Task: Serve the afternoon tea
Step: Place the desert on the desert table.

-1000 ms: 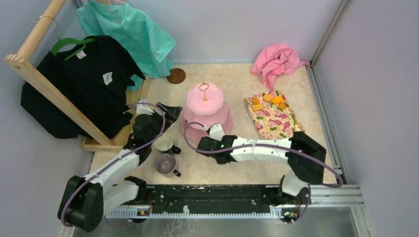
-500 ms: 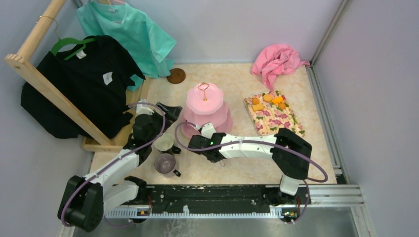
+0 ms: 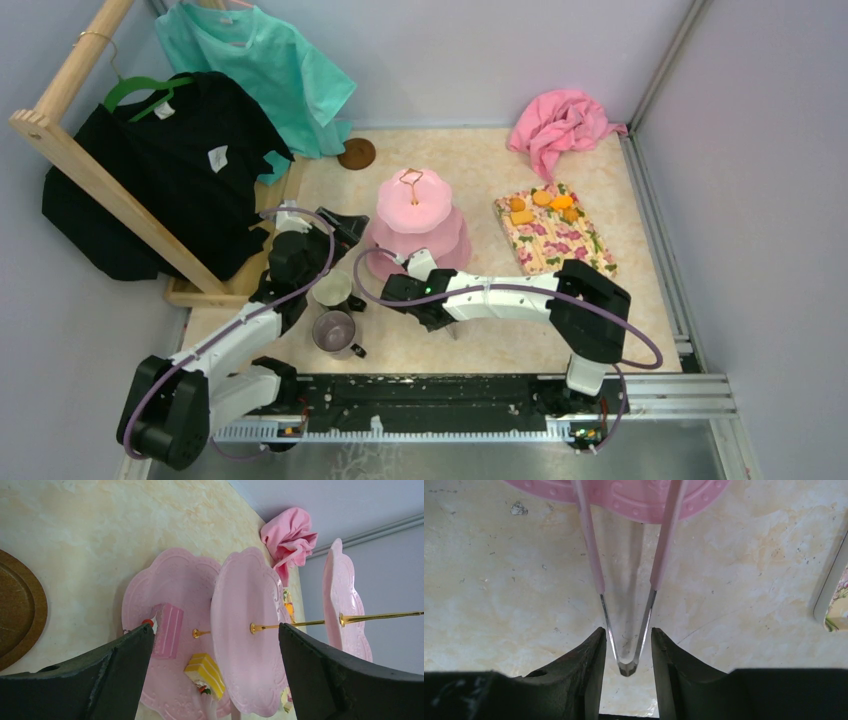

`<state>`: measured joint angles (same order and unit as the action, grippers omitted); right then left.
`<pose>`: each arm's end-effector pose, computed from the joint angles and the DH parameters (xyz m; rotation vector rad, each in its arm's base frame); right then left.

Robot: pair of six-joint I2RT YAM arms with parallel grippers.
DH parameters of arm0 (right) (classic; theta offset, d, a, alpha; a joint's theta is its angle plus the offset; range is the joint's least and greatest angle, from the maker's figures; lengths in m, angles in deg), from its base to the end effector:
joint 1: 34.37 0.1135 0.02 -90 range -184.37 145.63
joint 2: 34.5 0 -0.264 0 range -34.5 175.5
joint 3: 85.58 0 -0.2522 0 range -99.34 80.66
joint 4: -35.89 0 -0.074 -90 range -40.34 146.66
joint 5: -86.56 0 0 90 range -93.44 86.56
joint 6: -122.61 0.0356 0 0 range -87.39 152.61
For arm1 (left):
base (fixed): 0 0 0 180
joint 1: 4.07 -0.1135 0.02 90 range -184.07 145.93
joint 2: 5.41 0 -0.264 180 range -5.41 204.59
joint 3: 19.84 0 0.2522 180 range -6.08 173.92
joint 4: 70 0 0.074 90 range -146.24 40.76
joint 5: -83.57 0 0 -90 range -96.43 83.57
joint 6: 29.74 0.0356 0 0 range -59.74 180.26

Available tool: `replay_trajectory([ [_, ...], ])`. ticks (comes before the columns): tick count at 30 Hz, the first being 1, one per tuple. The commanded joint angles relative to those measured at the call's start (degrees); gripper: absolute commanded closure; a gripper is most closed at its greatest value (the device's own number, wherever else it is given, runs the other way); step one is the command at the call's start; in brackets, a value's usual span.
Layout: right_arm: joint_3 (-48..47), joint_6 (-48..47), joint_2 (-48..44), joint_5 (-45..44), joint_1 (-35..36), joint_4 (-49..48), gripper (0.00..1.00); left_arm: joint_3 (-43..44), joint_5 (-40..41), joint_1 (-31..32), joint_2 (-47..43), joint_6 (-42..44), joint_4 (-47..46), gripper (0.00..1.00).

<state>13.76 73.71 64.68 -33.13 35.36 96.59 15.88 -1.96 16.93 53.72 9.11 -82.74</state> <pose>0.1277 0.2949 0.1909 -0.5809 2.5399 -0.1895 0.2097 -0.0775 0.2196 -0.5342 1.7552 -0.8375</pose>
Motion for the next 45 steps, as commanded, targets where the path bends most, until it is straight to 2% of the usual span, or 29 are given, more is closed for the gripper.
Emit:
replay_trajectory([
  [1, -2.55, -0.03, -2.30, -1.30, 0.23, -0.09, 0.63, 0.42, -0.08, -0.26, -0.42, 0.62, -0.92, 0.01],
  [7, -1.32, 0.07, -5.75, -1.79, 0.23, -0.54, 0.64, 1.05, -0.44, -0.27, -0.01, 0.57, -0.61, 0.01],
  [11, 1.22, -0.98, -7.58, -1.43, 0.27, -2.96, 0.62, 1.33, -0.71, -0.25, 0.19, 0.59, -0.27, 0.01],
  [14, 4.98, -2.22, -10.27, -1.05, 0.23, -7.02, 0.57, 1.22, -0.45, -0.26, -0.16, 0.78, 0.14, 0.01],
  [21, 15.51, -6.20, -16.41, 1.40, -0.81, -19.54, 0.32, 1.14, 0.22, -0.27, -1.12, 1.41, 1.57, 0.01],
  [24, 20.06, -7.47, -18.79, 2.57, -1.09, -25.14, 0.28, 0.81, 0.32, -0.31, -1.29, 1.41, 1.71, 0.01],
  [35, 25.70, -10.99, -17.42, 1.67, -1.18, -36.01, 0.29, 0.40, 0.35, -0.24, -1.28, 1.23, 1.89, 0.01],
  [45, 29.38, -10.71, -15.31, -0.34, -1.96, -42.18, 0.41, 0.26, 1.04, -0.24, -1.58, 1.83, 1.89, 0.01],
])
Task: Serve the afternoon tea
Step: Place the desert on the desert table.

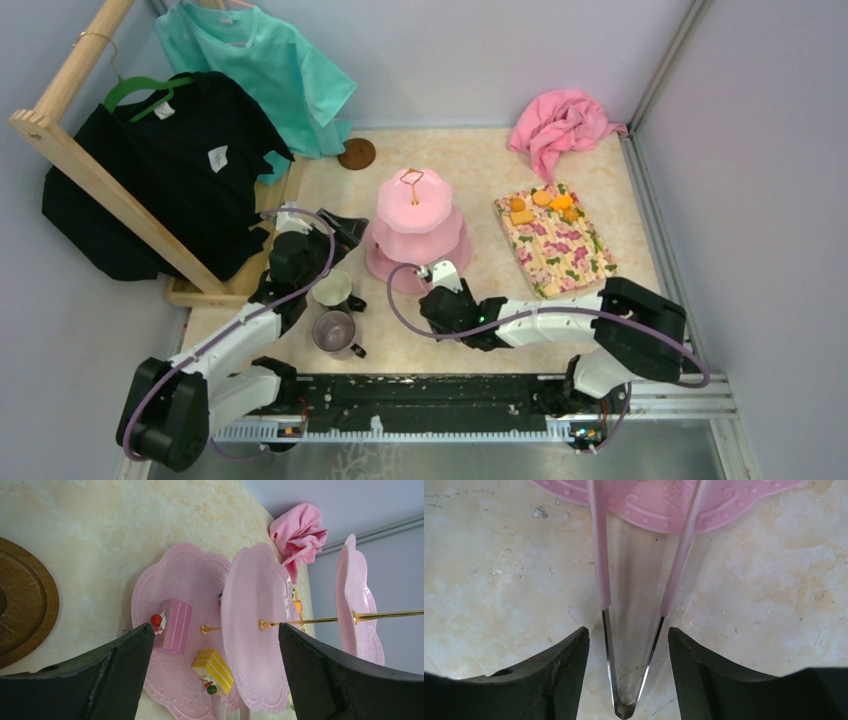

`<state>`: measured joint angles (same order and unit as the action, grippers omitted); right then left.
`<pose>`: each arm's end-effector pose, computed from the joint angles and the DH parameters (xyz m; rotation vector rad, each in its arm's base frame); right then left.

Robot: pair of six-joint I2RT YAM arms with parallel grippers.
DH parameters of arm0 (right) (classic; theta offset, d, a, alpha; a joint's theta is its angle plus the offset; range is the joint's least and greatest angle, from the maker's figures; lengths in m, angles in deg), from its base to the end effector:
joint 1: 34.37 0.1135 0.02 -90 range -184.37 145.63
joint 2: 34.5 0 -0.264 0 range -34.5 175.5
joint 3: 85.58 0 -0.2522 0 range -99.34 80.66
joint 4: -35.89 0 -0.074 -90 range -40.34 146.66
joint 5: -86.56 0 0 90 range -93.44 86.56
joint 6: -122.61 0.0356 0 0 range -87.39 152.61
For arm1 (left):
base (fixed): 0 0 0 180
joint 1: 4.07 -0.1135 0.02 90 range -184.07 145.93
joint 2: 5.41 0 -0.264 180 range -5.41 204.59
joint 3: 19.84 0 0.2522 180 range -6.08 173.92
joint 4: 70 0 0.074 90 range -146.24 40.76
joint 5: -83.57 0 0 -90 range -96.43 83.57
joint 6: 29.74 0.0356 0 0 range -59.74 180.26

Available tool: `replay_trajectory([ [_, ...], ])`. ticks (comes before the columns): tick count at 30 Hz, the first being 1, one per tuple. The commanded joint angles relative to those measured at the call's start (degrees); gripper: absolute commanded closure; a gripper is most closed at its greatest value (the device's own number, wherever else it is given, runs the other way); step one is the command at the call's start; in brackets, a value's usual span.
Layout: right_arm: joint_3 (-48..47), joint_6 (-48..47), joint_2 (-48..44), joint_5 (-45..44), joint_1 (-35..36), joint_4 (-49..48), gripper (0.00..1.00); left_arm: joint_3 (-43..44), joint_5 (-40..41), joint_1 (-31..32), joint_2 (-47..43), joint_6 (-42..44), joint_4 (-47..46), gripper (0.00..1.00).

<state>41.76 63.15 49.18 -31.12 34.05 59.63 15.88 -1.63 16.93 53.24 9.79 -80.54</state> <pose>0.1139 0.2431 0.1597 -0.5965 2.3123 0.1937 0.2082 -0.0767 0.2172 -0.5340 1.7837 -0.8107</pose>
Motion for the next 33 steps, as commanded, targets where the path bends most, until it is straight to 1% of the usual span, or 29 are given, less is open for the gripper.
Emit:
replay_trajectory([
  [1, 1.85, -0.07, -0.03, -2.44, -0.78, -5.74, 0.42, 0.28, 0.75, -0.25, -1.09, 1.18, -0.32, 0.01],
  [11, 4.55, 0.22, -1.94, -1.92, -1.27, -7.65, 0.58, 0.32, 0.27, -0.26, -0.64, 1.10, -0.49, 0.01],
  [14, 5.03, 0.25, -3.22, -1.71, -1.35, -7.86, 0.61, 0.35, 0.41, -0.27, -0.94, 1.14, -0.20, 0.01],
  [18, 6.04, -0.22, -5.86, -1.44, -1.30, -8.60, 0.61, 0.48, 0.56, -0.29, -1.29, 1.09, 0.19, 0.01],
  [25, 6.00, -0.43, -8.84, -0.81, -1.06, -7.03, 0.62, 1.00, 0.39, -0.28, -1.77, 1.10, 0.81, 0.01],
  [33, 6.49, 0.33, -12.10, -1.52, 0.15, -4.98, 0.65, 1.26, 0.43, -0.25, -1.89, 1.12, 1.13, 0.01],
])
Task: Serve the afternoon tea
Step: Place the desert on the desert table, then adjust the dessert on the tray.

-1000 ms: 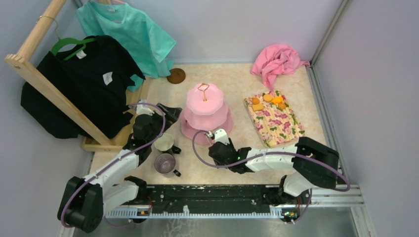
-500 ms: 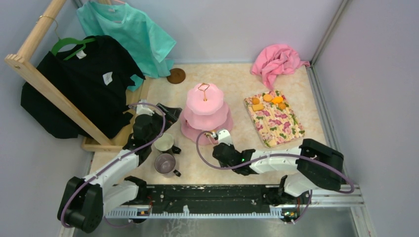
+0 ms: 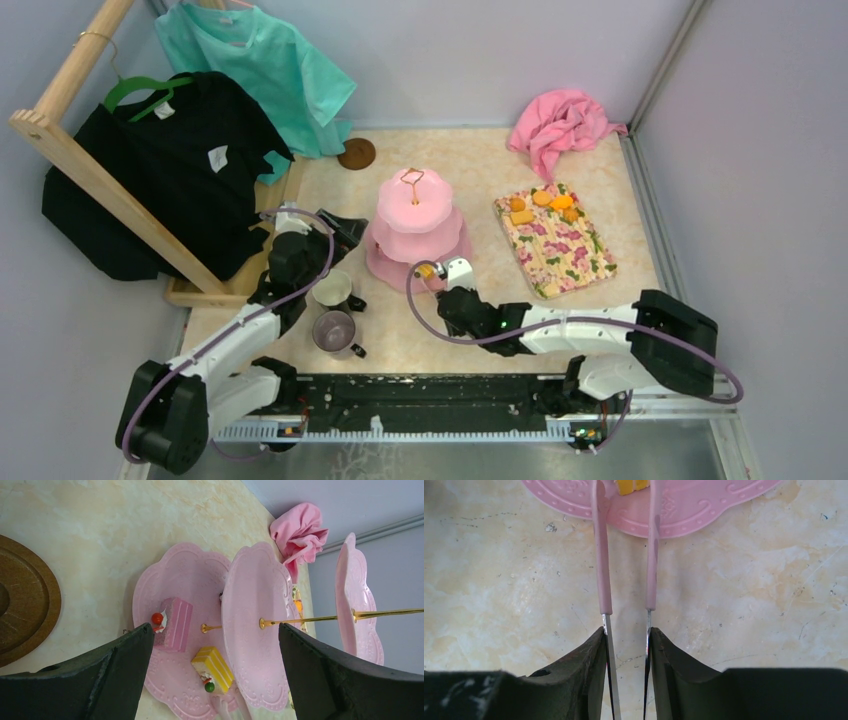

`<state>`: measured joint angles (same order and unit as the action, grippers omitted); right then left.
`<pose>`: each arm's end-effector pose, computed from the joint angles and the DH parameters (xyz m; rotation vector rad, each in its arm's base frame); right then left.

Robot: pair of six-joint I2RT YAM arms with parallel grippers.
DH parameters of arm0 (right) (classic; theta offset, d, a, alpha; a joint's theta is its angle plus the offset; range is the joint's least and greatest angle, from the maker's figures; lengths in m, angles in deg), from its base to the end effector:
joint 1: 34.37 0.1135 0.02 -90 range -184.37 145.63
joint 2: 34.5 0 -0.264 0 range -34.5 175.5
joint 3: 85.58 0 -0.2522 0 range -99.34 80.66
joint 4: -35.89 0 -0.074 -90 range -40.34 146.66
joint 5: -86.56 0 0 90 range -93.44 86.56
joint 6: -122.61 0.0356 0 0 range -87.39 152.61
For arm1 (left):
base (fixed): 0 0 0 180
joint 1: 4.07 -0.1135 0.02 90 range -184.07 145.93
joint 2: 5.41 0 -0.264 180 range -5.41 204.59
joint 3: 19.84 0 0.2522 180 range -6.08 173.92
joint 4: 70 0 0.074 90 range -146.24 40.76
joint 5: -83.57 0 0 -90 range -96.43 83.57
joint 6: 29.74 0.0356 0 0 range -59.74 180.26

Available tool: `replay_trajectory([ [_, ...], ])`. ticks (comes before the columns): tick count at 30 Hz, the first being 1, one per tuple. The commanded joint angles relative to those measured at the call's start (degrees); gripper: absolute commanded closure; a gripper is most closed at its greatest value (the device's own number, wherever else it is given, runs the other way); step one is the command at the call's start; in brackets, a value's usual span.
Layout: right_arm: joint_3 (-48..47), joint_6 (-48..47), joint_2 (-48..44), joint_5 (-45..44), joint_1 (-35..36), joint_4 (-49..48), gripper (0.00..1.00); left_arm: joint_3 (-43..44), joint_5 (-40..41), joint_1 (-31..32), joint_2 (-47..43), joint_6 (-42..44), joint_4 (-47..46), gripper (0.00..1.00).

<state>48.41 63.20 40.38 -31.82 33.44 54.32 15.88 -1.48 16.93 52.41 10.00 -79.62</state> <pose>0.1076 0.2190 0.1692 -0.5142 2.2333 0.2980 0.2064 -0.0760 0.2184 -0.5326 1.7847 -0.8052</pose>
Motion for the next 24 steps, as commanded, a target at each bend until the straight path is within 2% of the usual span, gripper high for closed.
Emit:
replay_trajectory([
  [1, -0.02, 0.47, -4.03, -1.13, 1.02, 0.75, 0.66, 1.39, 0.37, -0.25, -1.17, 0.96, 0.33, 0.01],
  [12, 0.04, 4.04, -11.85, -4.04, 2.56, 7.91, 0.67, 2.10, 0.18, -0.22, -1.62, 1.10, 0.94, 0.01],
  [18, -1.87, 8.88, -17.56, -7.23, 2.71, 15.43, 0.70, 2.10, -0.04, -0.21, -2.26, 1.11, 1.23, 0.01],
  [24, -5.54, 16.62, -21.34, -13.78, 2.68, 27.22, 0.72, 2.05, -0.44, -0.26, -3.34, 1.30, 2.01, 0.01],
])
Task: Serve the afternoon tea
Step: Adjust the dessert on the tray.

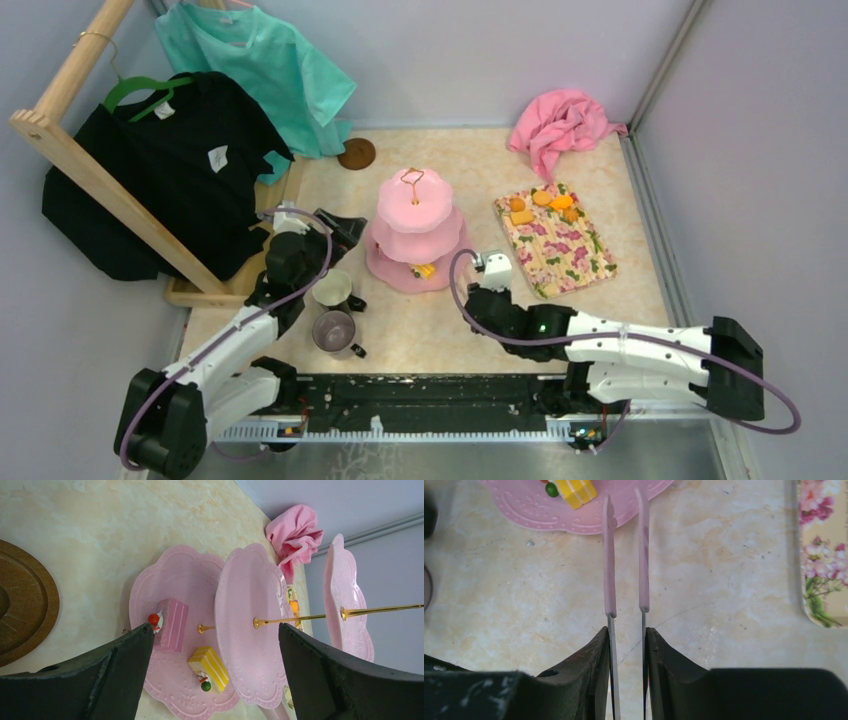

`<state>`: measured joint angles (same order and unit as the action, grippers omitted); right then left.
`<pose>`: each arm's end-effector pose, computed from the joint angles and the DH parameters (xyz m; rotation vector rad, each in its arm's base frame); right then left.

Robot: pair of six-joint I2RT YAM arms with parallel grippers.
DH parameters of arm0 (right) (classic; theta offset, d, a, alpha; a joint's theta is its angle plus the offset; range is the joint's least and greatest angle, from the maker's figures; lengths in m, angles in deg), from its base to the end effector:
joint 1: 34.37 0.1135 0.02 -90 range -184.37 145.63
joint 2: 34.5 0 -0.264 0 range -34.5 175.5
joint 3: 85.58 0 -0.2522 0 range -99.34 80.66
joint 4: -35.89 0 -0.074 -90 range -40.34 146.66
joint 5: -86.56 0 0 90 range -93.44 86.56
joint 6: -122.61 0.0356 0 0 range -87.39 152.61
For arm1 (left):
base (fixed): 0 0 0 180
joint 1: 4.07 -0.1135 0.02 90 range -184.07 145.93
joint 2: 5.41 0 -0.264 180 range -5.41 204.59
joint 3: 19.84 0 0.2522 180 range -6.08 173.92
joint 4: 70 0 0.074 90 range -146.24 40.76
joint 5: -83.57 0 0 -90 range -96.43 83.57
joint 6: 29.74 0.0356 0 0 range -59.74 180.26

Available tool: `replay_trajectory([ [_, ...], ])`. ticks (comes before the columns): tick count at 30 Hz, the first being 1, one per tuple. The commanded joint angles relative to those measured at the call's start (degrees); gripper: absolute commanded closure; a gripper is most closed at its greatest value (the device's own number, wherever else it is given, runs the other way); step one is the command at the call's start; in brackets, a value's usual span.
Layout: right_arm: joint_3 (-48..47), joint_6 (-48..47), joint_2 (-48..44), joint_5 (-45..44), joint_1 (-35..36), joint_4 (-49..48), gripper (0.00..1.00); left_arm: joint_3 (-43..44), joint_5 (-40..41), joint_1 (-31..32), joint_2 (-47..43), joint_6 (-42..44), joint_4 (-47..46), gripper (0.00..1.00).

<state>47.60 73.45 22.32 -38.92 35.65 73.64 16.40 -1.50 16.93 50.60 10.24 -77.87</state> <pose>0.0854 0.1745 0.2144 -0.2934 2.2154 0.3030 0.2036 -0.0749 0.2245 -0.5263 1.7756 -0.8073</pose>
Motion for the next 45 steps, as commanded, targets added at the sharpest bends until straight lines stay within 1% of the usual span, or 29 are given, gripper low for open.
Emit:
replay_trajectory([
  [1, -5.36, 7.57, -3.97, -7.69, 0.51, 9.50, 0.72, 1.56, -0.51, -0.18, -1.62, 1.22, 0.33, 0.01],
  [7, -9.72, 13.96, -6.09, -14.28, 0.33, 19.73, 0.74, 2.19, -2.12, -0.18, -1.28, 1.20, 0.71, 0.01],
  [10, -11.68, 15.47, -5.34, -14.53, -2.68, 23.26, 0.75, 2.51, -2.78, -0.18, -1.21, 1.13, 1.04, 0.01],
  [13, -12.57, 15.24, -4.80, -13.27, -7.32, 23.97, 0.77, 2.78, -3.40, -0.16, -1.21, 0.98, 1.14, 0.01],
  [15, -12.88, 12.64, -4.59, -11.44, -10.94, 22.21, 0.77, 2.90, -3.60, -0.17, -1.09, 0.99, 1.21, 0.01],
  [19, -13.39, 5.24, -2.65, -5.07, -22.13, 16.19, 0.77, 3.29, -3.78, -0.03, -0.55, 1.02, 1.24, 0.01],
  [21, -13.94, 2.03, -0.75, -1.38, -26.96, 12.60, 0.77, 3.67, -3.64, 0.00, -0.31, 1.21, 1.47, 0.01],
  [24, -15.56, -1.60, 3.60, 2.14, -32.16, 9.54, 0.77, 4.11, -3.44, 0.05, 0.16, 1.29, 1.27, 0.01],
  [29, -18.73, -4.43, 10.93, 6.39, -38.30, 5.89, 0.76, 4.57, -3.75, 0.26, 1.56, 1.20, 0.11, 0.01],
  [36, -20.89, -7.22, 18.14, 12.82, -47.02, 0.92, 0.77, 4.51, -3.61, 0.35, 3.72, 1.15, -2.31, 0.01],
  [45, -25.77, -10.53, 25.23, 16.14, -52.80, -3.45, 0.79, 4.21, -3.13, 0.34, 5.32, 1.48, -5.03, 0.01],
])
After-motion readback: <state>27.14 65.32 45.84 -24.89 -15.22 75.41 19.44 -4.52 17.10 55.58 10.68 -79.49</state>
